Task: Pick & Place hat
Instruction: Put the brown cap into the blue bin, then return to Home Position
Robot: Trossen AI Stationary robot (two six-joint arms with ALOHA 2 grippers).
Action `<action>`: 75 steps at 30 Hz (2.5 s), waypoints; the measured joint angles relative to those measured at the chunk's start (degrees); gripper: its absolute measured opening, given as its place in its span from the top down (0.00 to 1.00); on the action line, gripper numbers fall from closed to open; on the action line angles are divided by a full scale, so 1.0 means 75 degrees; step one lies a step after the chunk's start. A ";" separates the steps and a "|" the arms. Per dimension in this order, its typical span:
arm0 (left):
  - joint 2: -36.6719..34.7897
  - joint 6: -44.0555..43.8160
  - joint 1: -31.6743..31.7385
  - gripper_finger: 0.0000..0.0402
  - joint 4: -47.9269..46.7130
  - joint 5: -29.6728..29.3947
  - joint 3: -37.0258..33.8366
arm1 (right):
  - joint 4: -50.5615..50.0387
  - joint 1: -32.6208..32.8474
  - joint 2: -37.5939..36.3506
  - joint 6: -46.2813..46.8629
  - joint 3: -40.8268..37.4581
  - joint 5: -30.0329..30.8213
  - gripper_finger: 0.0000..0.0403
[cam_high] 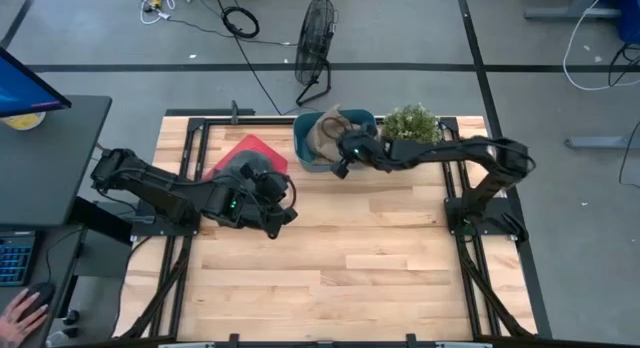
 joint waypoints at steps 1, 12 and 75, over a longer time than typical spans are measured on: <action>0.0002 -0.0043 -0.0009 0.99 -0.0021 0.0004 -0.0027 | 0.0006 -0.0169 0.0201 0.0156 0.0000 -0.0198 1.00; 0.0002 -0.0122 0.0014 0.98 -0.0276 -0.0001 -0.0059 | 0.0326 -0.0696 0.1751 0.0723 0.0055 -0.0463 1.00; -0.8486 0.1958 -0.1178 0.99 0.2841 0.2496 -0.6771 | 0.1051 0.3020 -1.0843 -0.0279 -0.6798 -0.2202 0.99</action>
